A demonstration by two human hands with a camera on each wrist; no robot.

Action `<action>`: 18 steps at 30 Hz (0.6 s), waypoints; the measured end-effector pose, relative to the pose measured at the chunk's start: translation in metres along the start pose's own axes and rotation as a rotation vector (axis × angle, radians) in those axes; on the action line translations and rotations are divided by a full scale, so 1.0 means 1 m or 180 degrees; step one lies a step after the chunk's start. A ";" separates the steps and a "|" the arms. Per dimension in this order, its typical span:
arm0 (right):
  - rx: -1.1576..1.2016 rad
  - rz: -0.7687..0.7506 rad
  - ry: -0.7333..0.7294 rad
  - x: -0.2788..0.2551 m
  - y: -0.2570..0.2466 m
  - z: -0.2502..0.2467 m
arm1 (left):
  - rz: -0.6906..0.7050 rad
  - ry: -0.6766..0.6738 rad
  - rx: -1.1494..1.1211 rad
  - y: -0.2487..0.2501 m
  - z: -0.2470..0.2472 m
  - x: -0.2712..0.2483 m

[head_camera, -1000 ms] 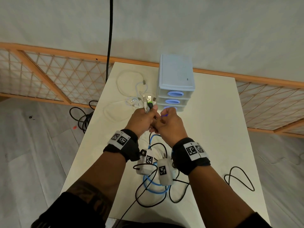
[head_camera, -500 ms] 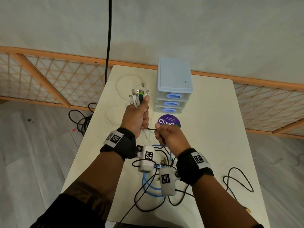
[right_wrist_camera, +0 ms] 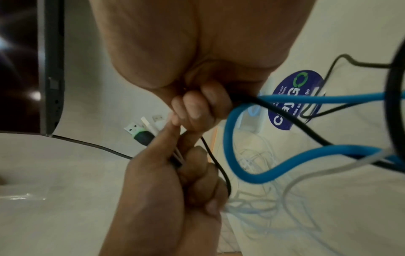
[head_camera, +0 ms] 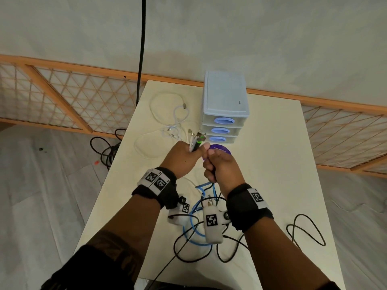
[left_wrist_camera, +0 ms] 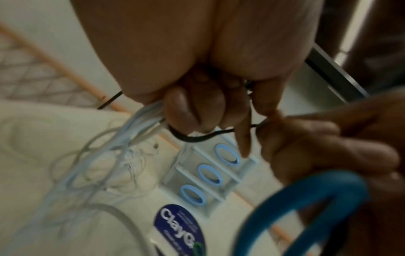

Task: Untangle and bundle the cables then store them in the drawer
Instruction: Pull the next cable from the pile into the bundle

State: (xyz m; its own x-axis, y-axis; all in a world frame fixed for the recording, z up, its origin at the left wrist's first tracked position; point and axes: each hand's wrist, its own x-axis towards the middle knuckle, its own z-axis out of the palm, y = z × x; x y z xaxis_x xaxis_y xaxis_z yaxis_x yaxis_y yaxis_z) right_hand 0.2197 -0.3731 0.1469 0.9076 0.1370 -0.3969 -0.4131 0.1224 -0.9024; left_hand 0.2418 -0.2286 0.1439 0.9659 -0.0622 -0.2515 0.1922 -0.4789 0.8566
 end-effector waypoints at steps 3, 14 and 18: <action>-0.0149 -0.0029 -0.0213 -0.003 0.006 0.000 | -0.0238 0.0433 -0.0402 0.006 -0.005 0.012; -0.0702 -0.0185 0.0097 0.006 0.005 0.007 | -0.0655 -0.0258 -0.1304 -0.001 0.009 0.009; -0.0797 -0.0161 0.0032 0.007 0.008 0.008 | -0.0665 0.0189 -0.1250 -0.006 0.009 0.013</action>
State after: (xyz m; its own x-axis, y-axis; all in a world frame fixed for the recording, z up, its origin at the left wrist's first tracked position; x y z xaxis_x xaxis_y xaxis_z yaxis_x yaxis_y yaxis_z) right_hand 0.2217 -0.3629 0.1382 0.9278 0.1268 -0.3507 -0.3369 -0.1187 -0.9341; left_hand 0.2512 -0.2344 0.1316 0.9054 0.0566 -0.4208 0.4246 -0.1065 0.8991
